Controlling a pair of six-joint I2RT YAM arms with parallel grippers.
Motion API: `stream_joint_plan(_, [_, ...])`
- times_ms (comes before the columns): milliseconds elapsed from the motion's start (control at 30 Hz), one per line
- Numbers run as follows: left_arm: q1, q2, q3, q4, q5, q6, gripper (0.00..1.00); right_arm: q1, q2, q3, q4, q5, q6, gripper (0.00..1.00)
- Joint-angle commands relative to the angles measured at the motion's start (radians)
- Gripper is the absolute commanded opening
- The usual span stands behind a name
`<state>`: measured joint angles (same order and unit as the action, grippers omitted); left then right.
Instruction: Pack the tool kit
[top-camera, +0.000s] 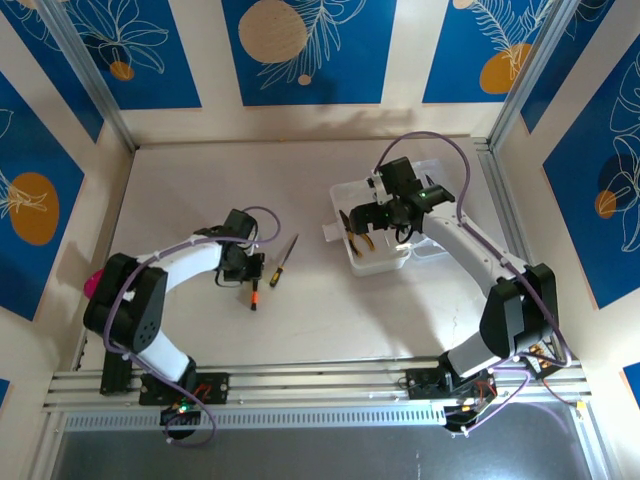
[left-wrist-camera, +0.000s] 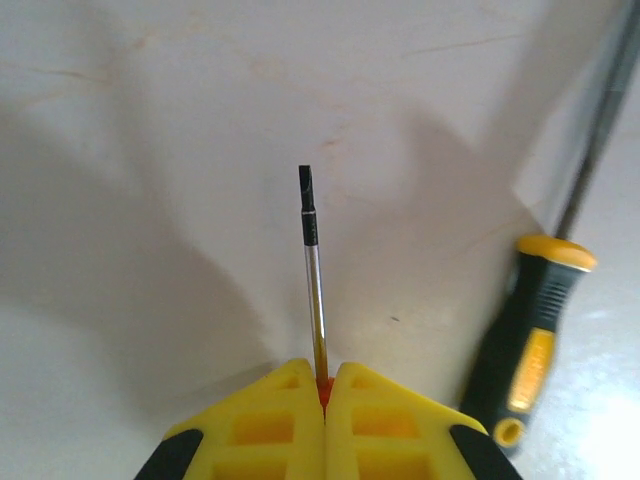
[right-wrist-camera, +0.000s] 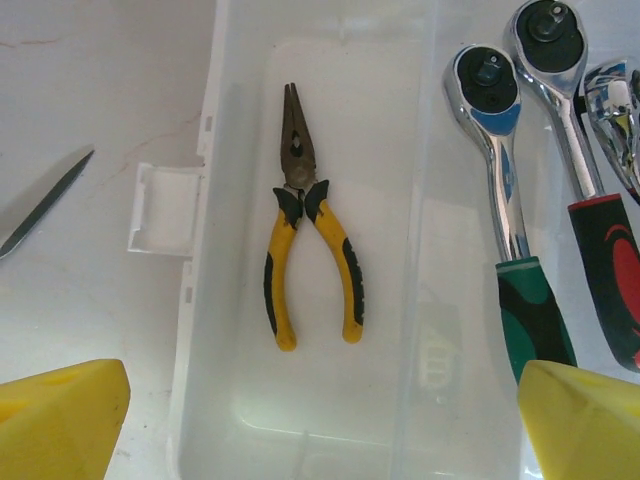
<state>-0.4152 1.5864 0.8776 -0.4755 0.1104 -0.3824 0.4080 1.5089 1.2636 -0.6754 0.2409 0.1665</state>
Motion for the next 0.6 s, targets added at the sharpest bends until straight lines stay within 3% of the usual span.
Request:
stream_joint_plan(0, [-0.011,-0.075,0.05,-0.02,0.056,0.025,0.0,-0.013,-0.047,-0.026,0.015,-0.096,0.023,0.99])
stream_joint_plan(300, [-0.011,-0.176,0.149,-0.009,0.178,0.028,0.0,-0.026,-0.087,-0.054,0.042,-0.224,0.039,0.99])
stream_joint_plan(567, [-0.011,-0.171,0.213,0.172,0.359,-0.05,0.0,-0.025,-0.129,-0.09,0.125,-0.398,0.066,0.99])
